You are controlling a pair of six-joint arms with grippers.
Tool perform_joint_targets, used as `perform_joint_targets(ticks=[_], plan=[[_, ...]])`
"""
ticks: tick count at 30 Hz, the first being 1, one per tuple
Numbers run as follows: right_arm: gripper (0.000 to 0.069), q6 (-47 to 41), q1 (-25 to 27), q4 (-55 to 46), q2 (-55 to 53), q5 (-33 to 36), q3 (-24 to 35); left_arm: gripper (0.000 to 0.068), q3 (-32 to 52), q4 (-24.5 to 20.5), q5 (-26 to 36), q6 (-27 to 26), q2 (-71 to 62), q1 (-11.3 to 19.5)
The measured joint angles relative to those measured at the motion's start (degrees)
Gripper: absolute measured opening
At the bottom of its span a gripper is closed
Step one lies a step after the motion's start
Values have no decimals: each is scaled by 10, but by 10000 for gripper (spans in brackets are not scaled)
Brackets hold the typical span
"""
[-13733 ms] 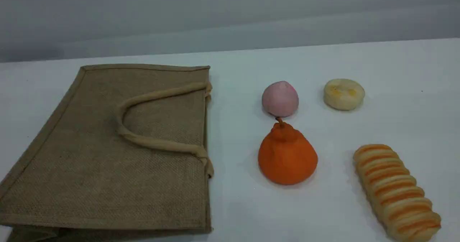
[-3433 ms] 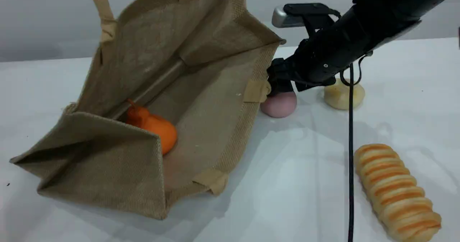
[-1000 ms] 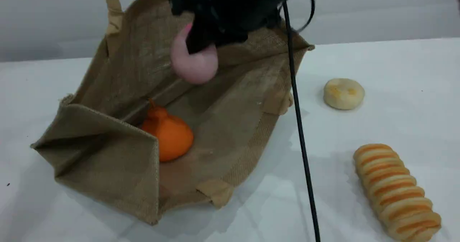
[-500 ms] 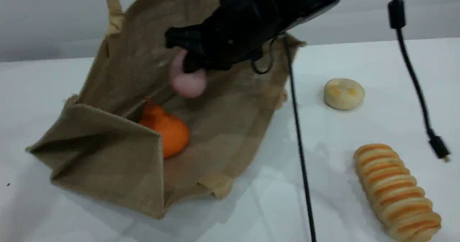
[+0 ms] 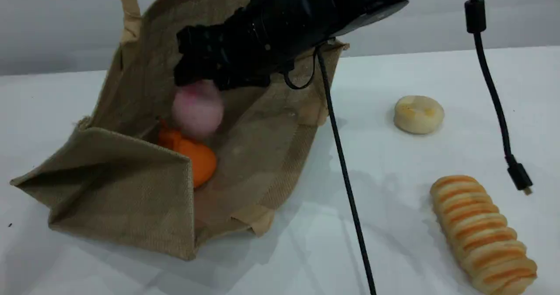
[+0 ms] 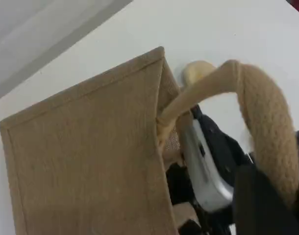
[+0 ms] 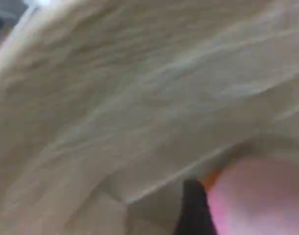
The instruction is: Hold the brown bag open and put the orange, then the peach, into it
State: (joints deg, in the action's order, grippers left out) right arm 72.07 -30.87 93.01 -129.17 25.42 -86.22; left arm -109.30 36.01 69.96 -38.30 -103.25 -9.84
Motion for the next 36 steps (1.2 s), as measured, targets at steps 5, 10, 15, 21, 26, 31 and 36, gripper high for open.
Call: perform_joint_targets(ticks=[5, 10, 15, 21, 26, 31, 36], plan=[[466, -6, 0, -40, 10, 22, 1, 81, 0, 0, 0, 0, 0, 0], [468, -35, 1, -99, 37, 20, 1, 81, 0, 0, 0, 0, 0, 0], [468, -93, 12, -187, 77, 25, 1, 81, 0, 0, 0, 0, 0, 0], [468, -222, 63, -340, 139, 95, 1, 81, 1, 0, 0, 0, -5, 0], [442, -306, 124, -444, 184, 190, 1, 81, 19, 4, -2, 0, -17, -1], [371, -315, 164, -469, 223, 269, 1, 81, 61, 8, -3, -24, -20, -1], [342, -319, 179, -473, 275, 327, 1, 81, 120, 33, -5, -36, -22, -1]])
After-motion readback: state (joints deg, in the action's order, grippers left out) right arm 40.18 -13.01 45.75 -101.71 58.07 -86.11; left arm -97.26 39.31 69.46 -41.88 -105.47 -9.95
